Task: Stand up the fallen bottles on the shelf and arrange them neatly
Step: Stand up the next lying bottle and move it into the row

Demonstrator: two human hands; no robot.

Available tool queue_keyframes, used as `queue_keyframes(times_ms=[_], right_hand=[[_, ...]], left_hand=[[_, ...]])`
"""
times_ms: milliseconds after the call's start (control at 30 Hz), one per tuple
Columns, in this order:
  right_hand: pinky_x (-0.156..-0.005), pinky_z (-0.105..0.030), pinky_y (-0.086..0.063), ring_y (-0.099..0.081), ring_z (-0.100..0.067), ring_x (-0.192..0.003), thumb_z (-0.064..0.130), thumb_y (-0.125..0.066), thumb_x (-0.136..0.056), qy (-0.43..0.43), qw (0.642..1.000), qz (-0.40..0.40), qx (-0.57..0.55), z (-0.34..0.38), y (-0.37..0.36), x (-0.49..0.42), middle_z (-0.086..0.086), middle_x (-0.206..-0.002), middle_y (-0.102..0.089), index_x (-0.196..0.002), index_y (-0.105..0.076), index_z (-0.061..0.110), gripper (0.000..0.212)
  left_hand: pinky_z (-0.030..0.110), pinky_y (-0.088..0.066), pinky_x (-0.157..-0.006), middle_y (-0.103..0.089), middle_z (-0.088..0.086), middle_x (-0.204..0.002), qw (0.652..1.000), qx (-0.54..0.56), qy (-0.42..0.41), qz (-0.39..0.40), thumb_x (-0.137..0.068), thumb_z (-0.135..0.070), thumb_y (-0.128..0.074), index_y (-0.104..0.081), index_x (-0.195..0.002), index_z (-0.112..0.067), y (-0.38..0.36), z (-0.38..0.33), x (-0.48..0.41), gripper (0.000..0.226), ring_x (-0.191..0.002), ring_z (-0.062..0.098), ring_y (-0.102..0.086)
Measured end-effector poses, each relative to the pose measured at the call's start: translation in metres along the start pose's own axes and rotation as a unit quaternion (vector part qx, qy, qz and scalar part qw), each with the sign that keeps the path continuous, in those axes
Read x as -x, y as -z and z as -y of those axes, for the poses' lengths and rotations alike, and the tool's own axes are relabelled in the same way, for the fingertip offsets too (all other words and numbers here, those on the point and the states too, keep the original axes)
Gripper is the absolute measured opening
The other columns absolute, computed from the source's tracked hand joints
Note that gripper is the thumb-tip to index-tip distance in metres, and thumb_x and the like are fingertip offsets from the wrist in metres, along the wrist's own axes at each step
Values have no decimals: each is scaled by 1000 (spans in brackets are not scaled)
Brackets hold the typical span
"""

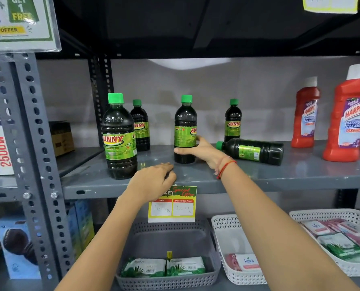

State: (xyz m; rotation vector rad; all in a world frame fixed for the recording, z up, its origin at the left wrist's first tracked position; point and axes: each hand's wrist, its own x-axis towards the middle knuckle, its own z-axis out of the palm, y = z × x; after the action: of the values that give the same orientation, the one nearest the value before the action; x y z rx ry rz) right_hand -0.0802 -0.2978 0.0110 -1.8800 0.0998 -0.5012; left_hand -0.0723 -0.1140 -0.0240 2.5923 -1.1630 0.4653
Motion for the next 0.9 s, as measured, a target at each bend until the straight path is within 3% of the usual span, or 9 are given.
queue_keyframes(times_ms=[67, 133, 233, 333, 467, 533, 600, 700, 900], right_hand=[[-108, -32, -36, -55, -21, -119, 4, -75, -76, -21, 997, 64, -24, -1, 3, -4, -7, -120, -64, -121, -56, 9, 49], [-108, -33, -37, -55, -24, -121, -1, -75, -73, -28, 999, 39, -15, -4, 4, -8, -11, -126, -62, -124, -54, 5, 56], [-97, -32, -46, -60, -20, -109, 19, -88, -59, -23, 998, -44, 49, -5, -1, -7, -4, -114, -67, -110, -60, 15, 59], [-97, -35, -49, -63, -18, -106, 40, -91, -42, 4, 997, -38, 69, -6, -4, -6, -1, -110, -70, -107, -65, 18, 73], [-104, -36, -44, -60, -24, -114, 9, -84, -64, -1, 1000, 3, 13, -5, 1, -5, -10, -117, -68, -111, -63, 11, 52], [-103, -37, -45, -61, -24, -112, 12, -85, -61, -3, 1000, -18, 22, -6, 3, -4, -8, -114, -69, -101, -66, 19, 44], [-99, -35, -47, -63, -20, -107, 26, -89, -55, 15, 996, -58, 69, -5, 2, 1, -3, -109, -71, -91, -66, 25, 43], [-93, -30, -49, -63, -16, -102, 37, -90, -51, 47, 987, -97, 120, -3, -3, 13, 0, -106, -72, -101, -67, 22, 57], [-69, -14, -43, -63, -9, -93, 45, -87, -55, 72, 981, -93, 151, 3, -2, 50, 7, -95, -70, -103, -68, 23, 56]], left_hand=[[35, -38, -101, -41, -2, -148, 1000, 1, 1, -1, -81, -44, -15, -43, -136, -20, 0, 0, 0, 67, -132, 20, -42], [35, -37, -102, -40, -1, -149, 1000, 1, 0, 2, -81, -44, -14, -41, -138, -20, 0, 0, 0, 67, -134, 19, -40], [35, -37, -103, -39, -1, -149, 1000, 0, 0, 9, -82, -44, -14, -40, -139, -19, 0, 2, -1, 67, -134, 20, -40], [34, -36, -103, -39, 0, -150, 1000, -7, -3, 10, -89, -42, -17, -39, -139, -18, 0, 0, -1, 60, -135, 19, -39], [33, -35, -103, -38, 0, -150, 1000, -6, -4, 6, -96, -34, -25, -39, -139, -17, 1, -1, 0, 48, -135, 19, -39], [33, -36, -103, -38, 1, -150, 1000, -8, -8, 3, -96, -34, -25, -39, -139, -17, 1, -2, 0, 48, -135, 19, -39], [33, -35, -103, -38, 1, -150, 1000, -6, -7, 2, -96, -34, -25, -39, -139, -17, 2, -2, 0, 48, -136, 18, -37], [33, -34, -104, -38, 1, -150, 1000, -10, -5, 6, -96, -34, -25, -39, -139, -17, 2, -2, -1, 48, -136, 18, -36], [36, -38, -97, -40, 3, -149, 1000, -20, 0, 15, -97, -32, -24, -43, -136, -15, 4, -3, 0, 46, -130, 24, -44]])
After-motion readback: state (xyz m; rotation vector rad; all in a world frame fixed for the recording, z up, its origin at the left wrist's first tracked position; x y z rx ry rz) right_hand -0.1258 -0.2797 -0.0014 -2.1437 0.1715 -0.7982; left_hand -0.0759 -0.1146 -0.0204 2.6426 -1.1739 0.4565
